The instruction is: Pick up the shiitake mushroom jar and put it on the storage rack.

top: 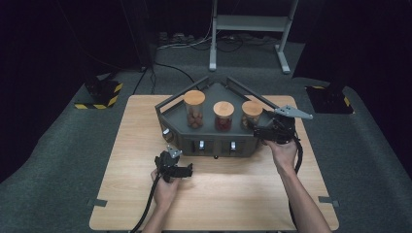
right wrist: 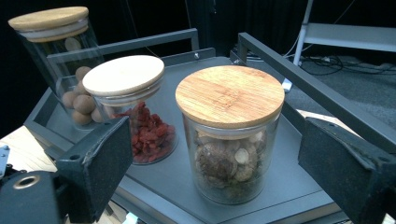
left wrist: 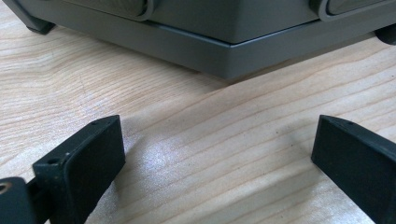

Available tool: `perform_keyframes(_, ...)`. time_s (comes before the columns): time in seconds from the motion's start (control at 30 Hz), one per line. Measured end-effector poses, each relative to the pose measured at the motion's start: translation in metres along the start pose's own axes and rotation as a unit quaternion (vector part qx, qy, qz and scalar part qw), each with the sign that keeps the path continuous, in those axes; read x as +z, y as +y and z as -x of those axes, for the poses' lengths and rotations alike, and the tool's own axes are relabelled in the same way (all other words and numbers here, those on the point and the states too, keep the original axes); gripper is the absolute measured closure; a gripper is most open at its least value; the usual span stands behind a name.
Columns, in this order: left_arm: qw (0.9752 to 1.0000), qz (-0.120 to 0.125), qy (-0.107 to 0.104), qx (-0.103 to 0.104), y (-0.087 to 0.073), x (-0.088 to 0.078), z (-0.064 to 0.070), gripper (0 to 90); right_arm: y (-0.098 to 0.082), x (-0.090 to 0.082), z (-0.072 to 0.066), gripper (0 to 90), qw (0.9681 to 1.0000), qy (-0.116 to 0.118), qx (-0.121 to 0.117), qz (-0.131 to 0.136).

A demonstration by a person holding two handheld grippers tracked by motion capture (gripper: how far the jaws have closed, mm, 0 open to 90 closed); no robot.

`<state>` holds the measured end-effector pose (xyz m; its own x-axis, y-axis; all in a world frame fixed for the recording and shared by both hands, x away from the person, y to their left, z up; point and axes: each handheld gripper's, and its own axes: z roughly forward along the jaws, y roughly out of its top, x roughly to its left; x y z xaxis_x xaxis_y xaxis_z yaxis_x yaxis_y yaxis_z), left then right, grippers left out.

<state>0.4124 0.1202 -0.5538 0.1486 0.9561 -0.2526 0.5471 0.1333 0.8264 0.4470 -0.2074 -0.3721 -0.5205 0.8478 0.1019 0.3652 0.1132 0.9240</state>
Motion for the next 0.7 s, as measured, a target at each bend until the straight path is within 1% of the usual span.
perform_keyframes(0.2,1.0000,-0.001,0.000,0.001,0.000,0.000,0.000,2.4,-0.005,-0.004,-0.002,9.9,1.0000,0.008,-0.001,0.000)
perform_keyframes(0.3,1.0000,-0.001,0.000,0.001,0.000,0.000,0.000,2.4,-0.009,-0.005,0.000,10.2,0.9999,0.010,0.003,0.001)
perform_keyframes(0.47,1.0000,-0.001,0.000,0.001,0.000,0.000,0.000,2.4,-0.014,-0.007,0.003,10.4,0.9999,0.008,0.007,0.000)
perform_keyframes(0.7,1.0000,-0.001,0.000,0.001,0.000,0.000,0.000,2.4,-0.017,-0.013,0.003,10.6,0.9999,0.008,0.008,0.004)
